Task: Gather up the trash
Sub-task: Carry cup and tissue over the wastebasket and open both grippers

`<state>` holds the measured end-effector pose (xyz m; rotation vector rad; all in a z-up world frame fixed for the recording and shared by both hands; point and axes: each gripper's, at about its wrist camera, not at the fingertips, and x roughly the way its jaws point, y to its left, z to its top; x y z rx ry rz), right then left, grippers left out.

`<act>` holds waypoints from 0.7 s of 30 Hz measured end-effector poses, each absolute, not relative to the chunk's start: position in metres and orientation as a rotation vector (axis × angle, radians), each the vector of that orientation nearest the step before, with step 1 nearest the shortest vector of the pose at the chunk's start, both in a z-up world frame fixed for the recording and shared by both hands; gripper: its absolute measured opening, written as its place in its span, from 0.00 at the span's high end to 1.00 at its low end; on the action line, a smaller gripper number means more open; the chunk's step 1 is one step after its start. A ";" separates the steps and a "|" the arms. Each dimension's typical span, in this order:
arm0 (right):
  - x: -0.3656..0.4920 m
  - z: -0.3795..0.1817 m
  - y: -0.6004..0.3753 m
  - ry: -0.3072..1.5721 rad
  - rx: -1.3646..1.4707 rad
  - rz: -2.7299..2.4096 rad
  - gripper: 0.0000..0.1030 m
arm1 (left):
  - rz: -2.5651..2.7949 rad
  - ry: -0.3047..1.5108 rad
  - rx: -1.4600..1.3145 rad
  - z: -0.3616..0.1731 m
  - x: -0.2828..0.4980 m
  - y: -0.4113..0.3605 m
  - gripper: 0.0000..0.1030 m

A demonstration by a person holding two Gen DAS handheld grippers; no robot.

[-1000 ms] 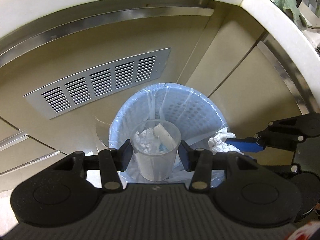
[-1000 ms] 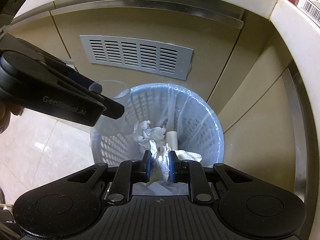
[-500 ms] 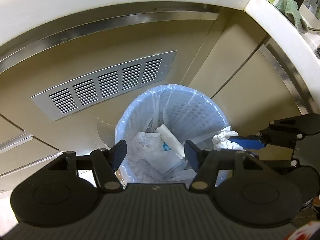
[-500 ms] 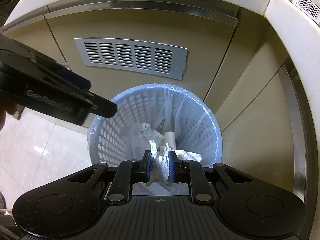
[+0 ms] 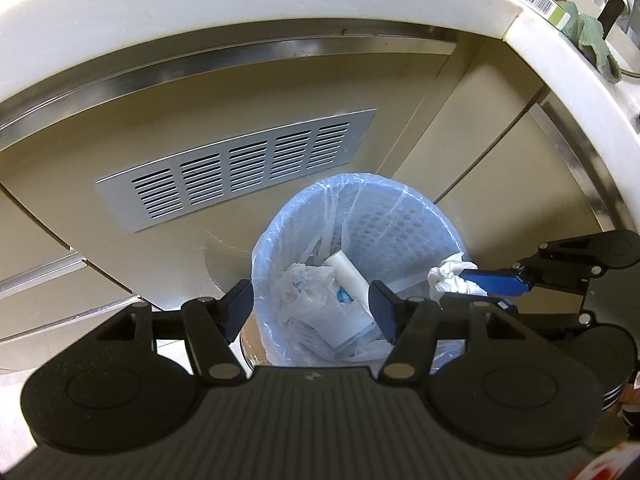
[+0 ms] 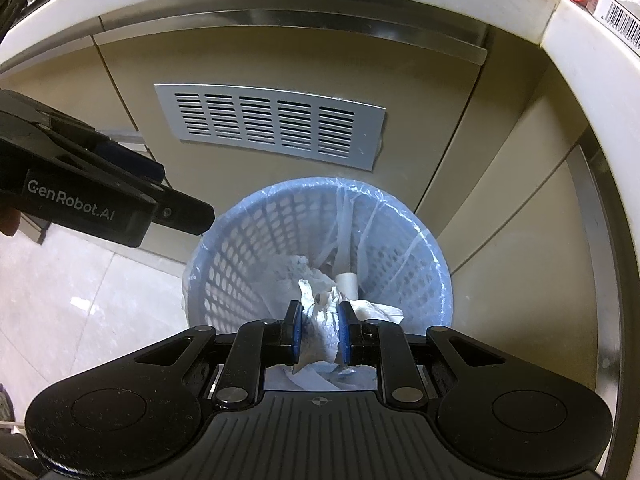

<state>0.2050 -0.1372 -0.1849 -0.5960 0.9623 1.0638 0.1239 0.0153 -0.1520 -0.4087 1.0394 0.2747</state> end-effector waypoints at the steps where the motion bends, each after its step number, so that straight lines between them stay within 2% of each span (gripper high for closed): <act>1: 0.205 -0.185 -0.137 0.962 -0.595 1.064 0.82 | 0.275 1.039 -0.408 -0.152 0.124 0.016 0.42; 9: 0.208 -0.184 -0.135 0.965 -0.545 1.076 0.81 | 0.282 1.035 -0.410 -0.150 0.122 0.018 0.42; 10: 0.209 -0.184 -0.134 0.967 -0.538 1.076 0.77 | 0.284 1.035 -0.412 -0.151 0.123 0.018 0.42; 11: 0.210 -0.184 -0.134 0.969 -0.532 1.074 0.61 | 0.286 1.034 -0.413 -0.151 0.122 0.018 0.42; 13: 0.211 -0.183 -0.135 0.969 -0.512 1.073 0.38 | 0.289 1.034 -0.415 -0.150 0.121 0.018 0.42; 21: 0.212 -0.183 -0.137 0.978 -0.521 1.068 0.38 | 0.300 1.032 -0.418 -0.150 0.120 0.021 0.42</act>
